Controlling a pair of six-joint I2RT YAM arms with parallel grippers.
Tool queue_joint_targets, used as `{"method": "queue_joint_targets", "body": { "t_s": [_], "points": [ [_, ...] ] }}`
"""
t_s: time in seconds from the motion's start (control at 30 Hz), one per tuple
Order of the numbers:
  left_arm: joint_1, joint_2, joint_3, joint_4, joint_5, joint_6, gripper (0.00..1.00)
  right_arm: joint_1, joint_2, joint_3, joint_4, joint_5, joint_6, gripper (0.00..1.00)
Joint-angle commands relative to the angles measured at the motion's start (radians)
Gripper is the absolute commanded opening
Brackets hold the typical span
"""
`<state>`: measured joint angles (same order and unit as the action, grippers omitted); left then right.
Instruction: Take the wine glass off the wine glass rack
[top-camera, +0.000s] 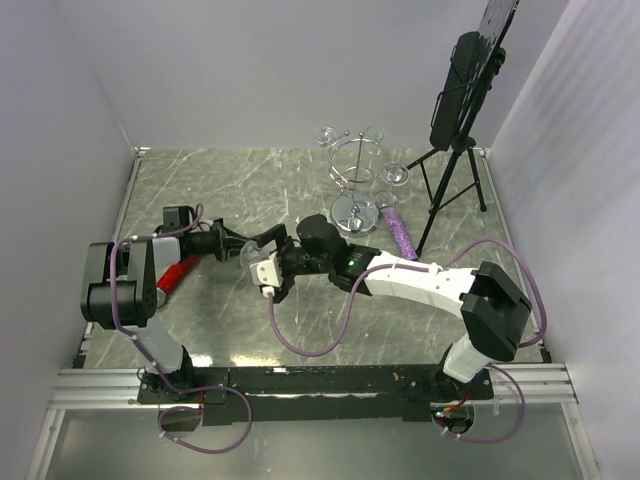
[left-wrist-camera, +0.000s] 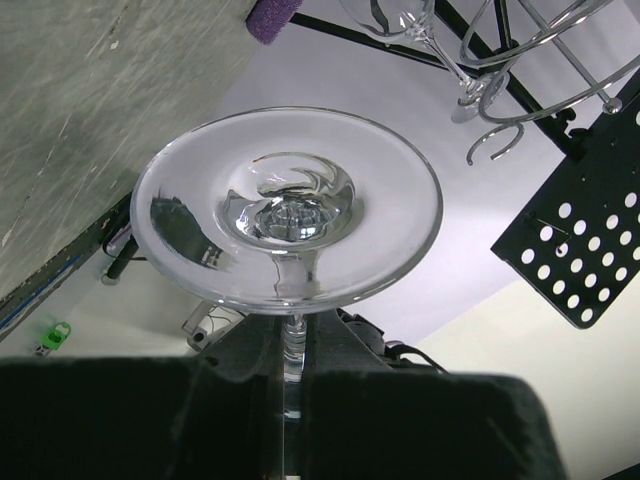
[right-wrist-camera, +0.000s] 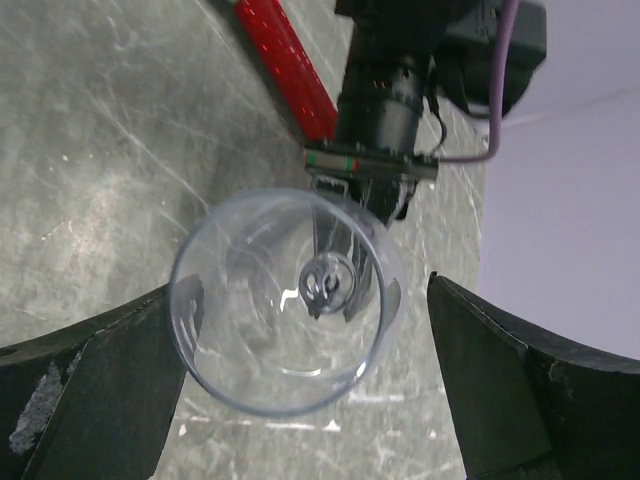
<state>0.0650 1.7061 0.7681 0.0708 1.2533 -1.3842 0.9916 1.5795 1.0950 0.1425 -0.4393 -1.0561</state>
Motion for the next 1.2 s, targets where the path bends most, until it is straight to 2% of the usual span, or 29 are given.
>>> {"method": "queue_joint_targets", "body": {
  "t_s": [0.0,0.2,0.6,0.7,0.73,0.83,0.93,1.1,1.17],
  "points": [
    [0.001,0.009,0.042,-0.008,0.026,-0.030,0.01,0.010,0.023,0.072,-0.001,-0.124,-0.061,1.00],
    [0.001,0.021,0.051,-0.008,0.028,-0.036,0.01,0.009,0.046,0.098,-0.031,-0.157,-0.090,0.98],
    [0.001,0.020,0.048,-0.025,0.024,-0.033,0.01,0.005,0.043,0.083,0.006,-0.078,-0.084,0.84],
    [0.001,0.017,0.045,-0.028,0.018,-0.033,0.01,0.005,0.040,0.075,0.023,-0.056,-0.079,0.77],
    [0.001,0.015,0.043,-0.029,0.017,-0.033,0.05,0.005,0.036,0.072,0.032,-0.047,-0.078,0.75],
    [0.001,0.004,0.039,-0.039,0.005,-0.029,0.35,0.004,0.033,0.068,0.046,-0.019,-0.058,0.65],
    [0.001,-0.008,0.031,-0.043,0.000,-0.021,0.53,0.004,0.028,0.075,0.025,0.023,-0.013,0.55],
    [0.004,-0.028,0.014,-0.065,-0.023,0.002,0.68,0.002,0.002,0.097,-0.040,0.120,0.077,0.47],
    [0.010,-0.036,0.007,-0.059,-0.032,0.011,0.71,-0.002,-0.013,0.118,-0.098,0.163,0.120,0.44]
  ]
}}
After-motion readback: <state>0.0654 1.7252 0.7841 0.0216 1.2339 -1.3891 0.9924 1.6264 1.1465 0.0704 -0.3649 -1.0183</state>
